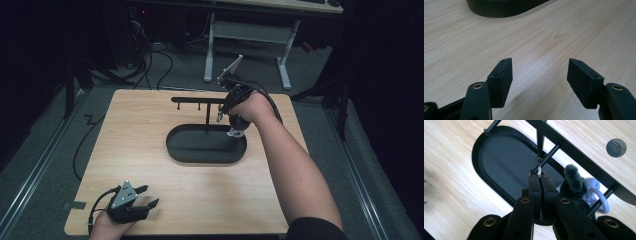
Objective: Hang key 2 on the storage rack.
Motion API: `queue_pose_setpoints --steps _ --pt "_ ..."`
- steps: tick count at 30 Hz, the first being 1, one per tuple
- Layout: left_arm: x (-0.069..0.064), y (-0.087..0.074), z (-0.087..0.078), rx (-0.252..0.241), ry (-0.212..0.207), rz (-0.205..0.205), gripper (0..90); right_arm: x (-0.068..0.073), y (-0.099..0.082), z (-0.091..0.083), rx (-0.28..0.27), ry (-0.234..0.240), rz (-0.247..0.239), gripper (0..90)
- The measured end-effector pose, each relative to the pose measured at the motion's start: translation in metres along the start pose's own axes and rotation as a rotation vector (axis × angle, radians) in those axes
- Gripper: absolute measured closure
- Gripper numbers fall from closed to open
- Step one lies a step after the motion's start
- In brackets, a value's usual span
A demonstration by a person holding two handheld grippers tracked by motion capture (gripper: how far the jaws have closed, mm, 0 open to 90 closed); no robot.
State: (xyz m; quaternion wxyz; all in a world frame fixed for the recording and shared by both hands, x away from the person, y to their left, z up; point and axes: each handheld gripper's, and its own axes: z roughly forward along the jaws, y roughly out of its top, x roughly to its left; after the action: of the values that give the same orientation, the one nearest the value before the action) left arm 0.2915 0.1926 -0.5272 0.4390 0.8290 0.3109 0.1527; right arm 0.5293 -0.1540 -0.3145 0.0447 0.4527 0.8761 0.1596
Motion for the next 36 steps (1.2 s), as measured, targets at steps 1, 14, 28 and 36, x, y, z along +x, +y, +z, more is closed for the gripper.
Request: queue_pose_setpoints --steps 1,14,28,36 --pt "0.0 0.0 0.0 0.0 0.0 0.0 37.8 -0.001 0.0 0.0 0.0 -0.007 0.012 89.2" --pt "0.0 0.0 0.0 -0.005 0.003 -0.001 37.8 -0.003 0.001 0.0 -0.059 -0.041 0.052 86.0" --pt "-0.001 0.001 0.003 0.011 -0.003 0.01 37.7 0.006 -0.042 0.006 -0.085 0.004 0.04 78.4" --pt "-0.002 0.001 0.005 0.015 -0.003 0.015 37.7 0.01 -0.066 0.025 -0.091 0.011 0.031 71.1"
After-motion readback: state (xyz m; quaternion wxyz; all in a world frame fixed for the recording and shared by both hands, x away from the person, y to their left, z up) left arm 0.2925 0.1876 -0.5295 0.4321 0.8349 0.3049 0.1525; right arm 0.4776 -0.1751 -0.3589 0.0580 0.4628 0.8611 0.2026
